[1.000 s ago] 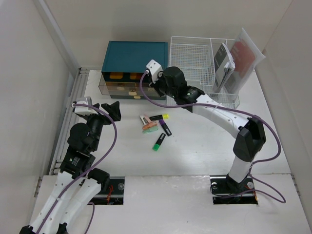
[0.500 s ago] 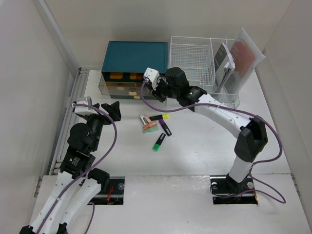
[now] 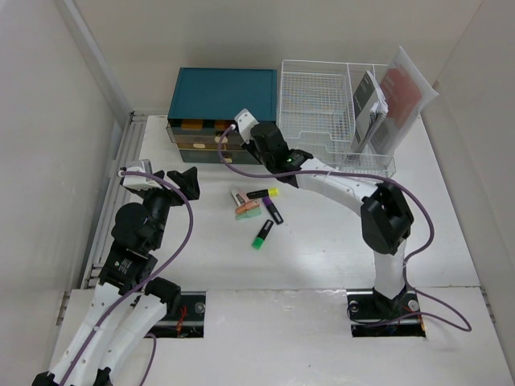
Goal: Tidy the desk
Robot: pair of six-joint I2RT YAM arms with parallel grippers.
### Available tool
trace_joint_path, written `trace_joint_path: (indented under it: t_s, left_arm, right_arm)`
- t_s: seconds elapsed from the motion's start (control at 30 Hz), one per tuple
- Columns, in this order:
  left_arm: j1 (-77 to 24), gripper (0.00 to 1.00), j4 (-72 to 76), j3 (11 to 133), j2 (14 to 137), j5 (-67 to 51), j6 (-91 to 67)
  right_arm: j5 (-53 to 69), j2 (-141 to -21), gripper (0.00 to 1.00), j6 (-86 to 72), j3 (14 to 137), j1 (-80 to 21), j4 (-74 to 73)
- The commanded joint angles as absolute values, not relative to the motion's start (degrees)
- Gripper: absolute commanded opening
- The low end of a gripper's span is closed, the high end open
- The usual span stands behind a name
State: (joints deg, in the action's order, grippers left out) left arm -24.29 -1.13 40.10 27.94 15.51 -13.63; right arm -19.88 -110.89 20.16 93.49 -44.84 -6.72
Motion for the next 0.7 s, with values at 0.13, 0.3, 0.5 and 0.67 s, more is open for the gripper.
trace_joint_path:
  t_s: [0.13, 0.3, 0.5, 0.67]
  left_arm:
    - [-24.2, 0.92, 0.9, 40.1, 27.8, 16.2, -13.5]
    - [-24.2, 0.92, 0.9, 40.1, 27.8, 16.2, -13.5]
    - [-24.2, 0.92, 0.9, 40.1, 27.8, 16.2, -13.5]
    - [-24.2, 0.92, 0.9, 40.1, 27.8, 16.2, -13.5]
  right_arm:
    - [-33.1, -112.3, 0.00, 21.3, 96.0, -44.4, 5.5]
    - [-36.6, -113.5, 0.00, 23.9, 95.5, -44.4, 11.5]
    - [-38.6, -114.0, 0.00, 27.4, 93.0, -44.9, 16.3]
    - [-36.7, -112.3, 0.00, 27.4, 89.8, -44.9, 16.3]
